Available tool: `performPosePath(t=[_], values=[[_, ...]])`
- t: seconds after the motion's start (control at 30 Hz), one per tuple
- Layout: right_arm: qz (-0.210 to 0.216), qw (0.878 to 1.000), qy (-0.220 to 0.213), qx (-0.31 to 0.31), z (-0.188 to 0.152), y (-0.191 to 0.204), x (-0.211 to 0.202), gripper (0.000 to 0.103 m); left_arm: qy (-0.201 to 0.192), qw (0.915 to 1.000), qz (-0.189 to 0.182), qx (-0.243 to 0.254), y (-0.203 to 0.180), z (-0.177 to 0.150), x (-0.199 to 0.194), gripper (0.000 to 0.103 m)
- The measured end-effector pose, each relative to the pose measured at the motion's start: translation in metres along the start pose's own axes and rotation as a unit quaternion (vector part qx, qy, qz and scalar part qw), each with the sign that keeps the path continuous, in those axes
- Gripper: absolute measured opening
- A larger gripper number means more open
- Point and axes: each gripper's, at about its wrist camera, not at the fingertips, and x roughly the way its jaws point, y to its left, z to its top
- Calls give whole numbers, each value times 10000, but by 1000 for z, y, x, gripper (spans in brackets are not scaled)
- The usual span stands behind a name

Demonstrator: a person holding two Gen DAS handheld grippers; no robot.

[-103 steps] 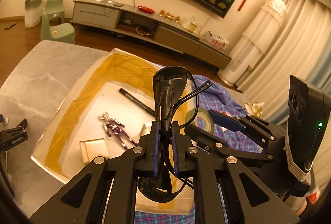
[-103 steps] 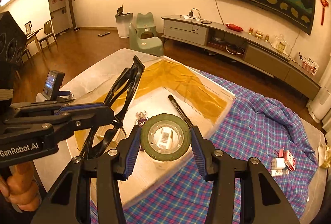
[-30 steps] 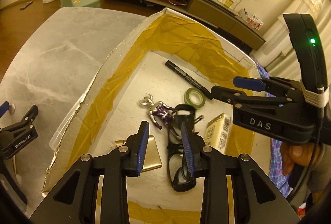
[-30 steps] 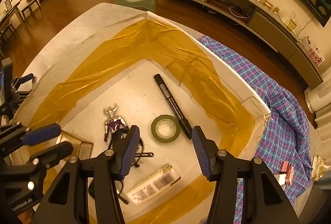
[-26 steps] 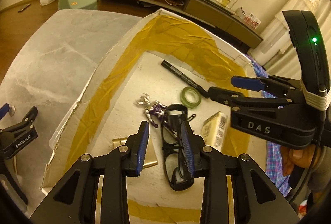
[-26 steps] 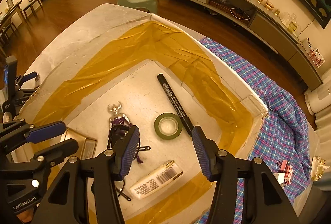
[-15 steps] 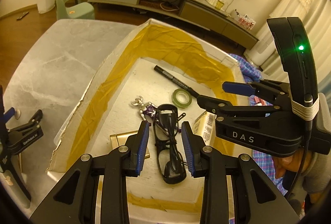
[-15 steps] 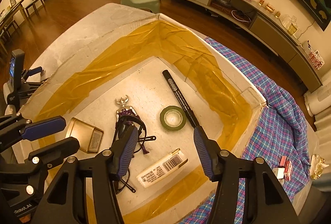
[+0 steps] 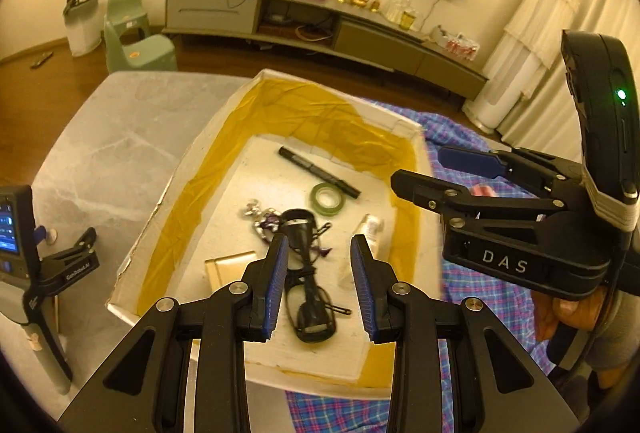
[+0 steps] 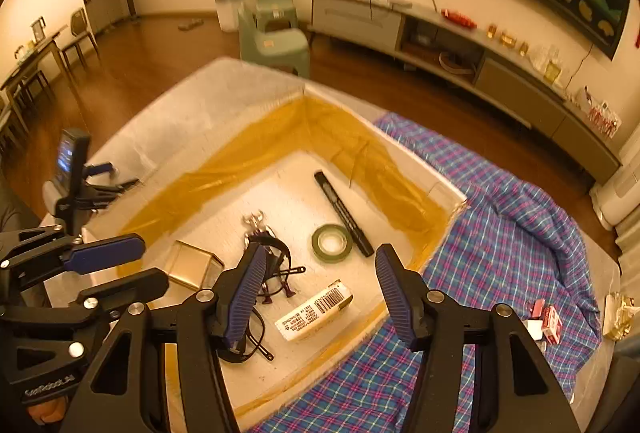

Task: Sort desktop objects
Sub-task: 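Move both open tools back over the items on the plaid shirt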

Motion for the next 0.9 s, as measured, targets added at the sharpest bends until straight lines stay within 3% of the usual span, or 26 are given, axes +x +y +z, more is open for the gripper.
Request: performPosePath(t=[0.2, 0.43, 0.9], values=[[-68, 9980, -619, -48, -22, -4, -38, 62, -302, 9988, -76, 365, -28, -5, -19, 34], [-232, 9954, -928, -103, -50, -14, -67, 63, -518, 9941, -283, 906, -68, -12, -27, 34], [-274, 9931, -921, 670, -110, -98, -76, 64, -45, 9902, -757, 1169, -136, -18, 20, 35]])
